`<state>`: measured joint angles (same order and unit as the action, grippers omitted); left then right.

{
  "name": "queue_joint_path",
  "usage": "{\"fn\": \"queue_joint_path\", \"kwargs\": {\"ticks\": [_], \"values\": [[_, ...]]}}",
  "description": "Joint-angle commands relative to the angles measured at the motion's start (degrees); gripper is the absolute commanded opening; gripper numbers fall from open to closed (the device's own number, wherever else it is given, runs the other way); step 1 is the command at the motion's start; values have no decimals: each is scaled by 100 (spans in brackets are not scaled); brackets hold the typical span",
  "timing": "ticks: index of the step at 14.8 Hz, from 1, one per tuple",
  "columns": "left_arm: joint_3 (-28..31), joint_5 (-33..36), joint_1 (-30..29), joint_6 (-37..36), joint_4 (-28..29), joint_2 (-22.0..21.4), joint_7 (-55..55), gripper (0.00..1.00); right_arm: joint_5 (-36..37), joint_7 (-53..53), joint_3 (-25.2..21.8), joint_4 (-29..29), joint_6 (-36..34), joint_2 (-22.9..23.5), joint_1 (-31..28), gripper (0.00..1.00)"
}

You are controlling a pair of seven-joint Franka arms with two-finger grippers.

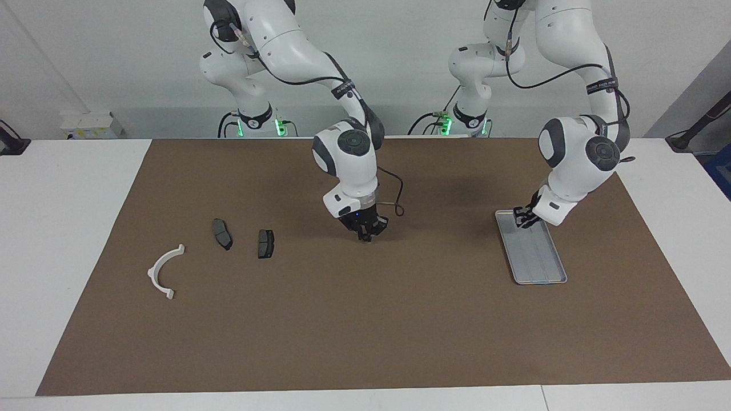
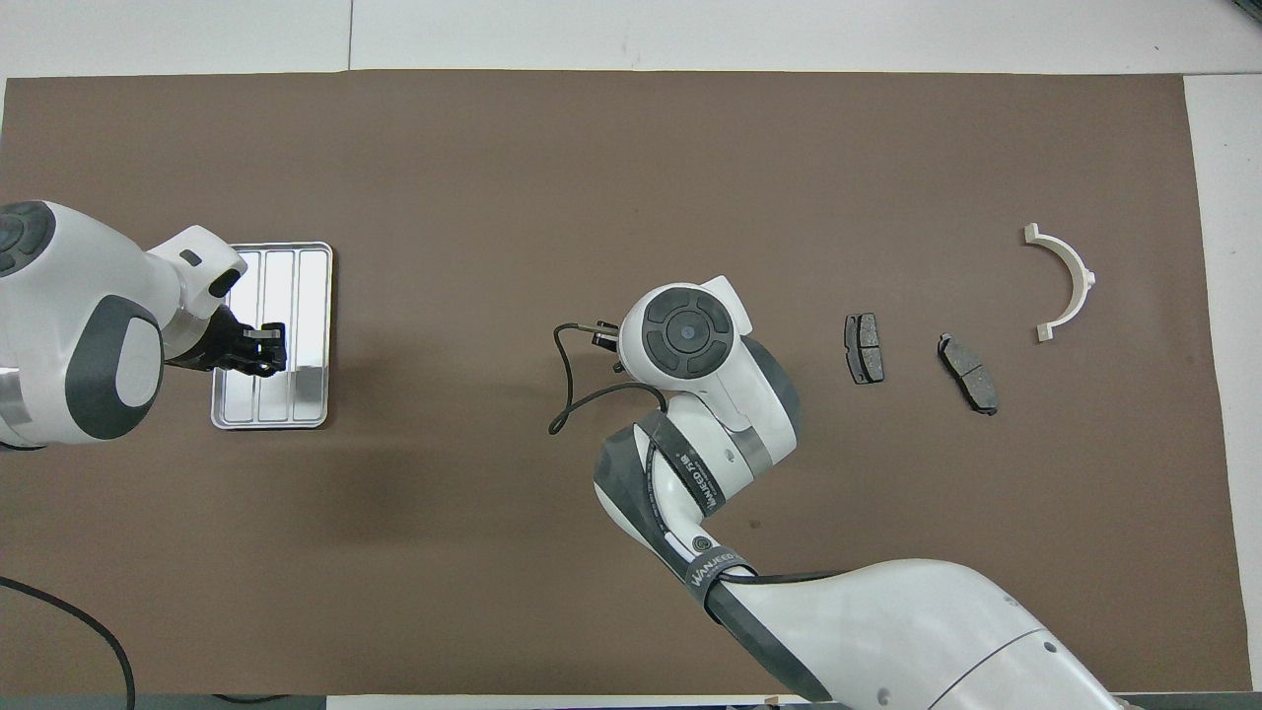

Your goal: Pick bearing gear from pile to tray

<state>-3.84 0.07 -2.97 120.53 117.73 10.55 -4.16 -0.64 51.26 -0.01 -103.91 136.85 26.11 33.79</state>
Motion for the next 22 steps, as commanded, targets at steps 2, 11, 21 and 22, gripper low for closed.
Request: {"fn": "queue_joint_path", "kwargs": {"ticks": [2, 11, 21, 22], "values": [[-47, 28, -63, 488, 549, -237, 38, 20, -24, -143, 27, -209, 264, -71, -66, 39], [-56, 28, 25, 1033, 892, -220, -287, 22, -15, -747, 18, 555, -552, -132, -592, 86], [-47, 28, 7, 780, 682, -202, -252, 100, -85, -5782, 27, 1248, -1674, -510, -2921, 86], [-47, 28, -1, 570, 481, -202, -252, 100, -86, -5959, 27, 1416, -2088, -606, -3053, 86]]}}
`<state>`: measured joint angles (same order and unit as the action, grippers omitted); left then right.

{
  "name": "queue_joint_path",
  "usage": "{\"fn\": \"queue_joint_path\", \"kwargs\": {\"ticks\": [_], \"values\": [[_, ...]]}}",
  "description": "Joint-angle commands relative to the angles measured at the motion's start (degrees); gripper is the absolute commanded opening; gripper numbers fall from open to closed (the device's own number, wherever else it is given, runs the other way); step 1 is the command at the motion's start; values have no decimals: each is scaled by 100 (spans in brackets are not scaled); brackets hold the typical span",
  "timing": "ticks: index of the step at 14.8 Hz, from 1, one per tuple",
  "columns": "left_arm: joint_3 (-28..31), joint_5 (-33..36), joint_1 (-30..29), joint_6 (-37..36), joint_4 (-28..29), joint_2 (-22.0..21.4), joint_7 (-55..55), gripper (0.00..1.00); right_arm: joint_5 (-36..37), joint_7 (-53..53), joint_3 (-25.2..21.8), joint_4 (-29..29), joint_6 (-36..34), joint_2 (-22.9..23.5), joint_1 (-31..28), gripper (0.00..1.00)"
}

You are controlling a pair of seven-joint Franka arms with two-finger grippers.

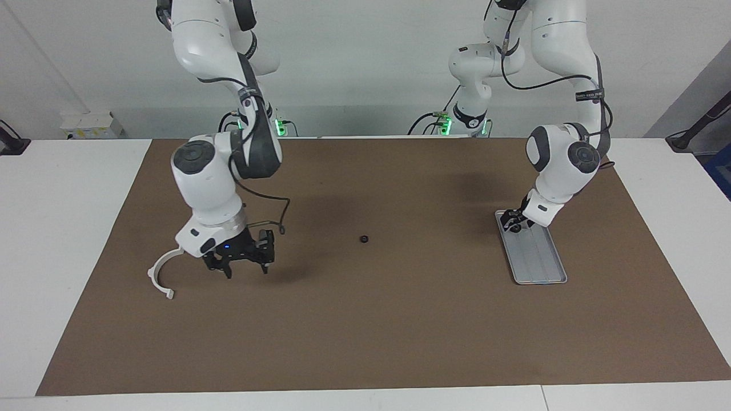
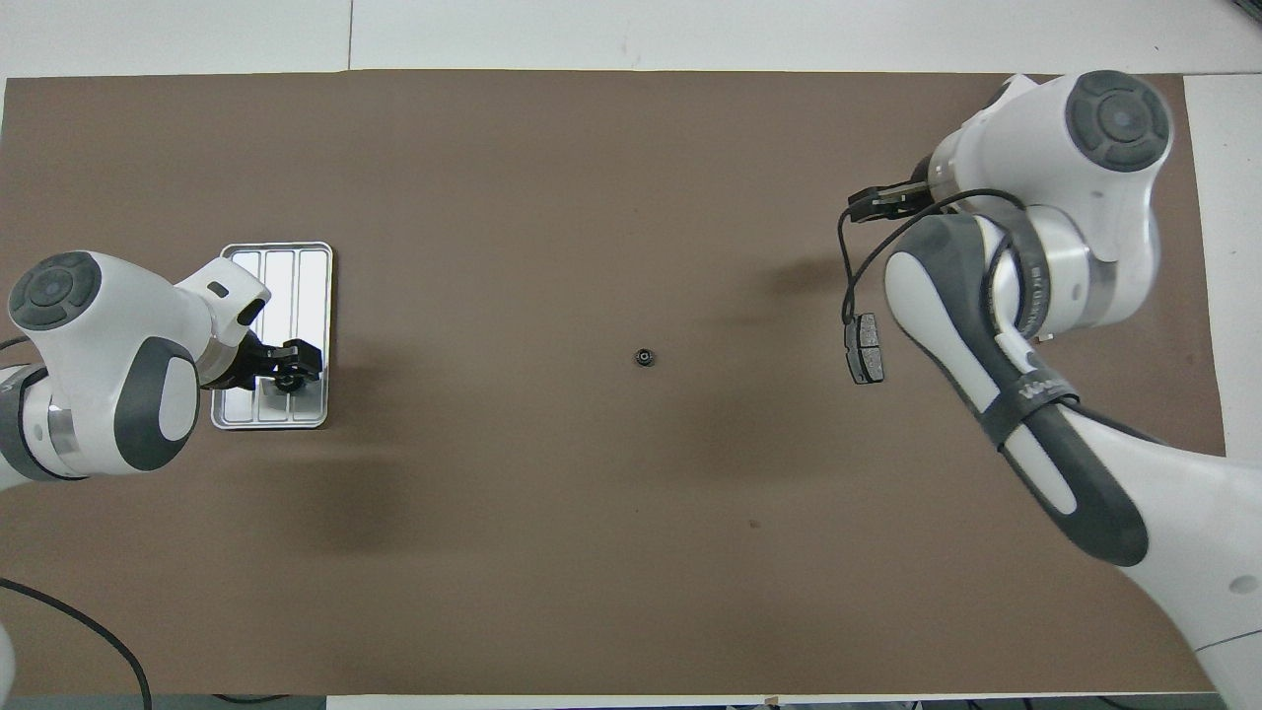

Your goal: Pick bearing gear from pile to tray

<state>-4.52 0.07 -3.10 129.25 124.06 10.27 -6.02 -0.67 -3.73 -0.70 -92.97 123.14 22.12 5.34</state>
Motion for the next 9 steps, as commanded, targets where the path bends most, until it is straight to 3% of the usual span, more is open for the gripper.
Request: {"fn": "queue_joint_path", "kwargs": {"ticks": [1, 3, 9], "values": [[13, 20, 29, -556, -415, -140, -101, 100, -74, -566, 88, 445, -1086, -347, -304, 86], [-13, 19, 221, -796, -803, -69, -502, 100, -56, -576, 53, 464, -1676, -750, -332, 86], [-5, 2, 1705, -446, -1041, 88, -3312, 100, -3, -638, 35, 236, -2820, -1806, -647, 86]]}}
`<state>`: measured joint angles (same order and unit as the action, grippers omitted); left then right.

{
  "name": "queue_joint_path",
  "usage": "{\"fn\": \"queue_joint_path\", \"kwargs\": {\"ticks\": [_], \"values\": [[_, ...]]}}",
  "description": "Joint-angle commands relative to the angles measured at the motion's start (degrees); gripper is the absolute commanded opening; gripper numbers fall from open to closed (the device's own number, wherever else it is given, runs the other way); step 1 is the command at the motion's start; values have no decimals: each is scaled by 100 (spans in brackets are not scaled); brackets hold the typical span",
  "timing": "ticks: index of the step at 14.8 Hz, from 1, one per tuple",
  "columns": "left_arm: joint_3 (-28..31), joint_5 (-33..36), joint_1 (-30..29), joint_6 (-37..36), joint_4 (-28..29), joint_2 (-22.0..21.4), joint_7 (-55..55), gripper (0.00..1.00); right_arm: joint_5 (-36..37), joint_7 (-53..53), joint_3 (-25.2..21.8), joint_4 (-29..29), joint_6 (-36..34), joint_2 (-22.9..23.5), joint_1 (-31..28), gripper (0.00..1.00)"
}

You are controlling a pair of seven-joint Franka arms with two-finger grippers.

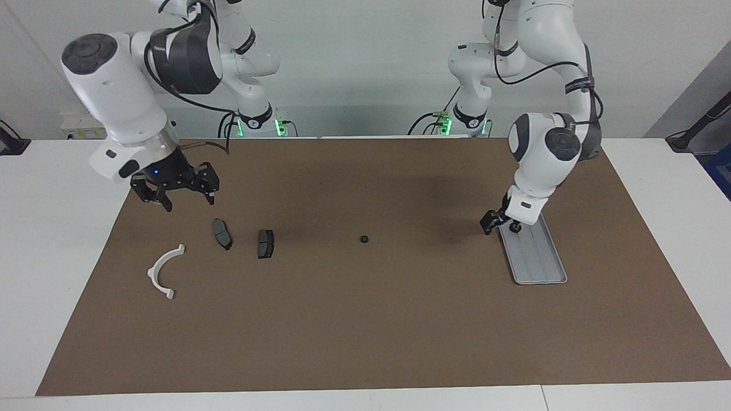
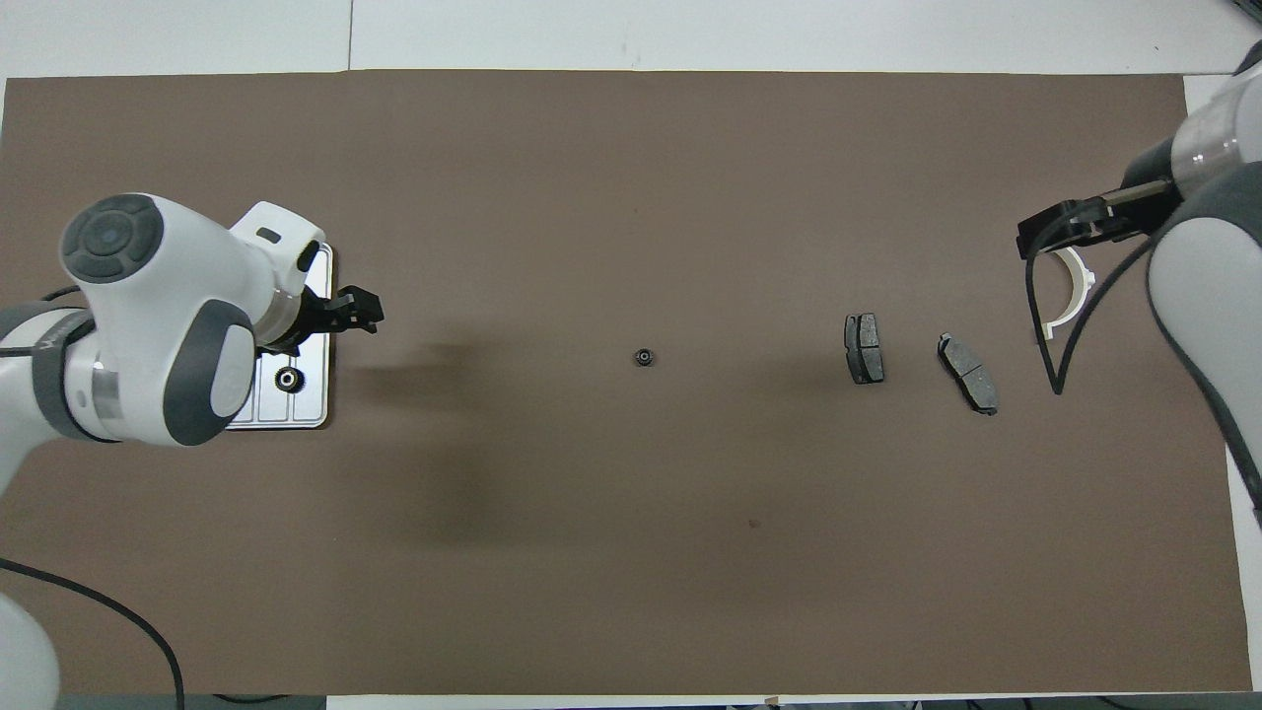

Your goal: Pick bearing gear from pile to tray

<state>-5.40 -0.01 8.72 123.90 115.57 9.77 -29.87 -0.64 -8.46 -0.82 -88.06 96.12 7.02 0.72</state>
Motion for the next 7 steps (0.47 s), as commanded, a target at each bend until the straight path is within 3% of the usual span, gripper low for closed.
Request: {"fn": "queue_joint_path", "kwargs": {"ticks": [1, 3, 7], "values": [[83, 10, 795, 116, -306, 157, -1307, 100, -6, -173, 47, -246, -285, -393, -221, 86], [83, 2, 1217, 73, -612, 262, -1914, 100, -6, -147, 47, -229, -532, -569, -221, 86], [101, 1, 1895, -402, -1869, 1174, -2909, 100, -6, -112, 47, -264, -954, -930, -186, 86]]}}
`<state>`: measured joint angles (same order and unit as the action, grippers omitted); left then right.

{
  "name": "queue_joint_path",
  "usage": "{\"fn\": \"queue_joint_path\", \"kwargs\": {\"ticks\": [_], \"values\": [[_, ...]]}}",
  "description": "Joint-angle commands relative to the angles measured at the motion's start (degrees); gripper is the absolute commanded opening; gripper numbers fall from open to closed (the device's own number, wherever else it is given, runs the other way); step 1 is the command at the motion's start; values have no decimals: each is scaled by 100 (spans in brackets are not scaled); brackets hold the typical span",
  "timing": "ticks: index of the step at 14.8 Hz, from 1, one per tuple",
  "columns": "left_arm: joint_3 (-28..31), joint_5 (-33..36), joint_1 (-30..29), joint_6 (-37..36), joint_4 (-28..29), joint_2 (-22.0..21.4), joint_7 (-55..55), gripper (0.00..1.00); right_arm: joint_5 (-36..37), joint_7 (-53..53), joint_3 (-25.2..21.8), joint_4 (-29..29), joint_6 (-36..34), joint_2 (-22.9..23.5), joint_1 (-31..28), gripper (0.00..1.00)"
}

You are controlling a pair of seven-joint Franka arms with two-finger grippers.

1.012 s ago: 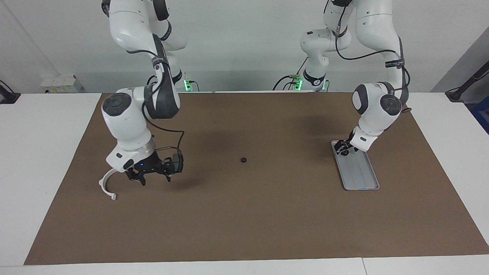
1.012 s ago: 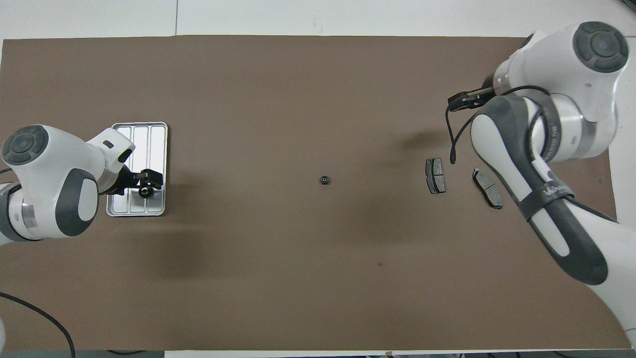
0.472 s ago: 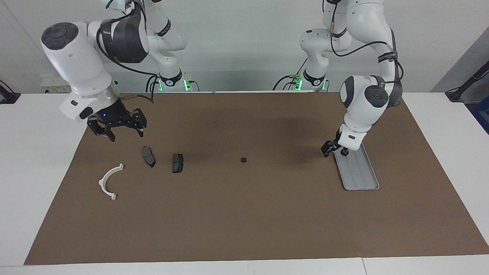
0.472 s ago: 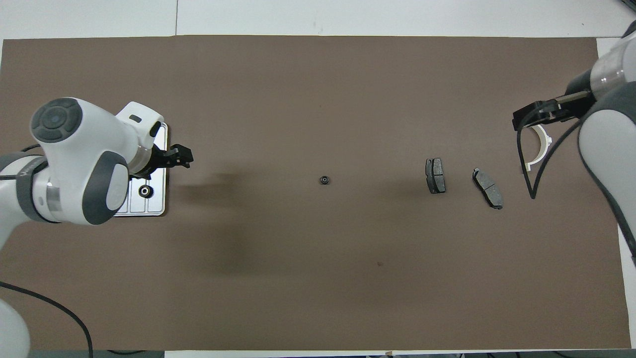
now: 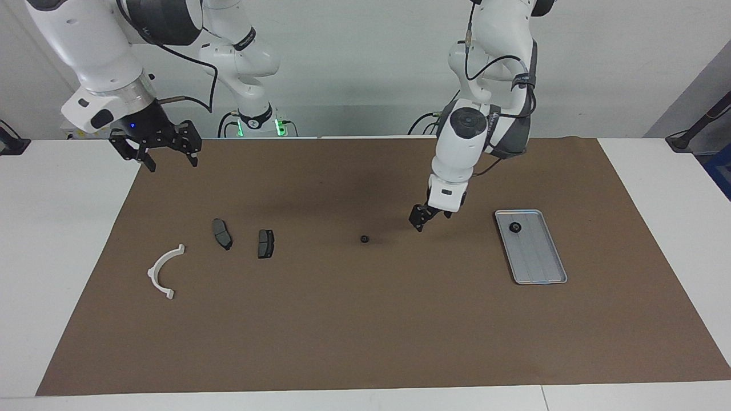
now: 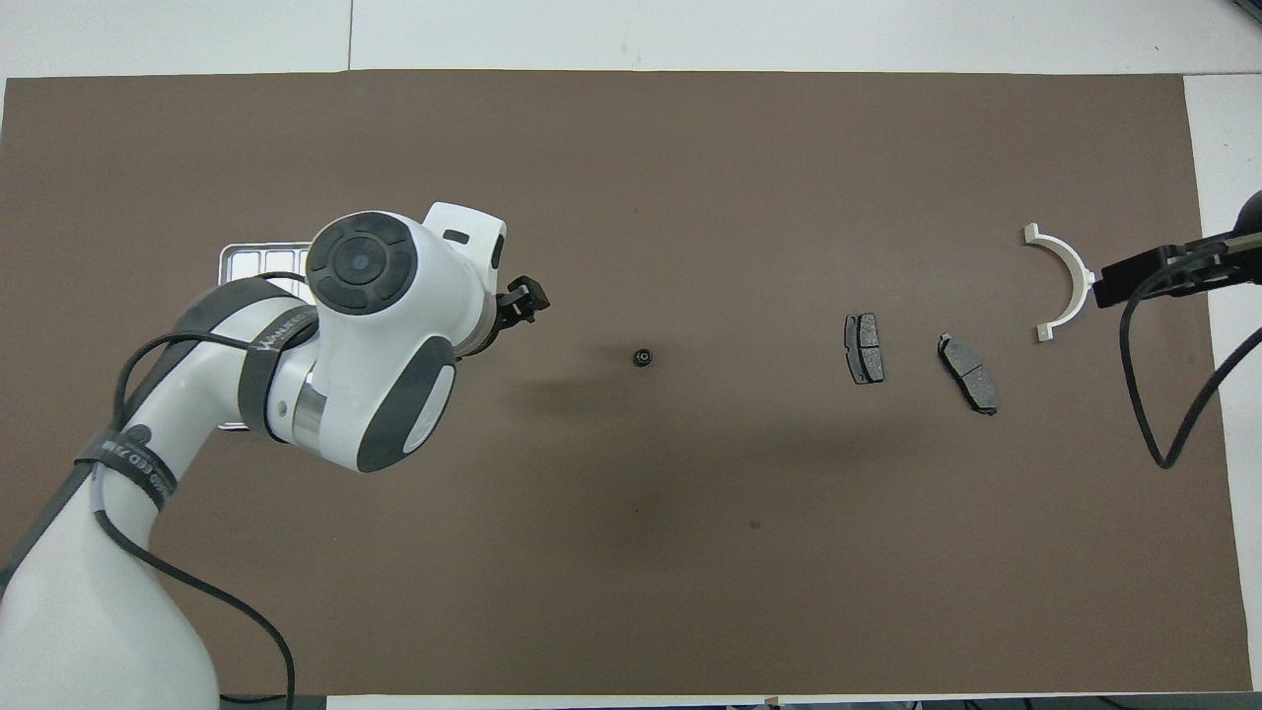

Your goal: Pick bearing gear from pile to tray

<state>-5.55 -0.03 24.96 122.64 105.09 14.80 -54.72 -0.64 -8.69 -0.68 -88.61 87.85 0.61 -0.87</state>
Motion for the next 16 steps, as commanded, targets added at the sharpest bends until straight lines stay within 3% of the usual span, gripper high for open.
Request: {"fn": "queue_joint_path", "kwargs": {"ticks": [1, 3, 6, 9, 16], "values": [[115, 11, 438, -276, -875, 769, -530, 100, -6, -80, 33, -218, -145, -316, -9, 86], [124, 38, 650, -276, -1339, 1251, -758, 100, -6, -89, 33, -218, -136, -351, -44, 86], [133, 46, 860, -293, -1561, 1534, -812, 100, -6, -11, 33, -270, -101, -360, -45, 86], [282, 38, 1133, -504, -2386, 2246, -1145, 100, -41, 148, 33, -262, -224, -360, -44, 86], [274, 47, 1388, -566, -2054, 2159, -1172, 100, -33, 166, 15, -297, -461, -404, -80, 86]]}}
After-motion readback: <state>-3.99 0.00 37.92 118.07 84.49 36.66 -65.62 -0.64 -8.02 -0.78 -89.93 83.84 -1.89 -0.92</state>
